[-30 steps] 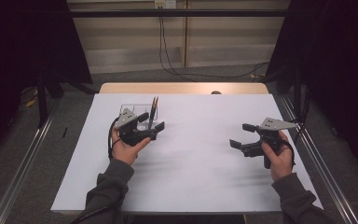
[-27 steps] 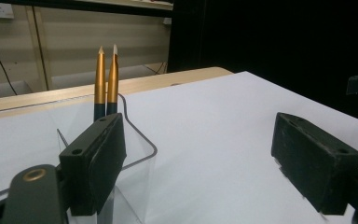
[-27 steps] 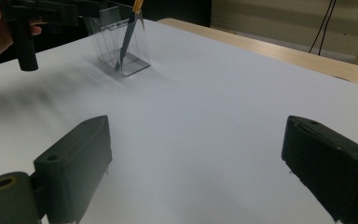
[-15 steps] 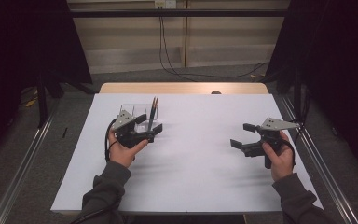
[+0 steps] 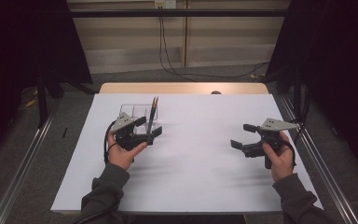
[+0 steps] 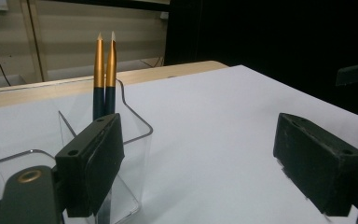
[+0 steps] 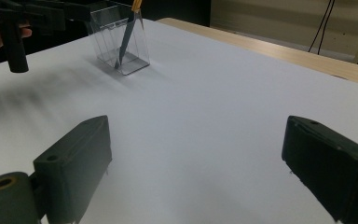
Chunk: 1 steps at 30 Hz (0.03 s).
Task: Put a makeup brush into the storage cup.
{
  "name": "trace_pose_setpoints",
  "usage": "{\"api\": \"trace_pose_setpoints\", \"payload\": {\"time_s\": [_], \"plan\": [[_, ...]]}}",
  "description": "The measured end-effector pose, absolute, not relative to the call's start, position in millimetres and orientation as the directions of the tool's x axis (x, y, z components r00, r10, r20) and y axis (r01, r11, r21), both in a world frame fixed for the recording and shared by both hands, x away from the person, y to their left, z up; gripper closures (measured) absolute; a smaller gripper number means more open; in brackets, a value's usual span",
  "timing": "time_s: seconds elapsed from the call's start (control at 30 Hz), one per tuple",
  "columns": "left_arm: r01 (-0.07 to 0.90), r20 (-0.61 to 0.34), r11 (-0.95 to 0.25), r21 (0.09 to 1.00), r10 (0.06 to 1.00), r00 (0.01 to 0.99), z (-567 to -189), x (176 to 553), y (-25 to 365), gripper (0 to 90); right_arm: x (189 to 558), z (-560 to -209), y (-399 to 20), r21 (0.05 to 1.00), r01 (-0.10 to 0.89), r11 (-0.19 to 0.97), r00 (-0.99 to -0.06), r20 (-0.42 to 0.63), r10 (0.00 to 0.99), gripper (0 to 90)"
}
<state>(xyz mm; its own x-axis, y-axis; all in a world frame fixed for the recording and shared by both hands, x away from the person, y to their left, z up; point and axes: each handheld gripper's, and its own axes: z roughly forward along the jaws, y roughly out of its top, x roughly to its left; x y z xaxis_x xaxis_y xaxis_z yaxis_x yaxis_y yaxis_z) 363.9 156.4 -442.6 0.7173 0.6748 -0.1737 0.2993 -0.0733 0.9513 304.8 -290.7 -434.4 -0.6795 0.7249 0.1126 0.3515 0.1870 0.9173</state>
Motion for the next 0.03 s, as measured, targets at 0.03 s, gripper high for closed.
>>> {"api": "trace_pose_setpoints", "payload": {"time_s": [0.03], "plan": [[0.299,-0.172,-0.075,0.951,0.675,0.717,-442.6,364.0,156.5,15.9,304.6,-434.6,-290.7,0.917,0.352,0.188,-0.68,0.112,0.725,7.7]]}}
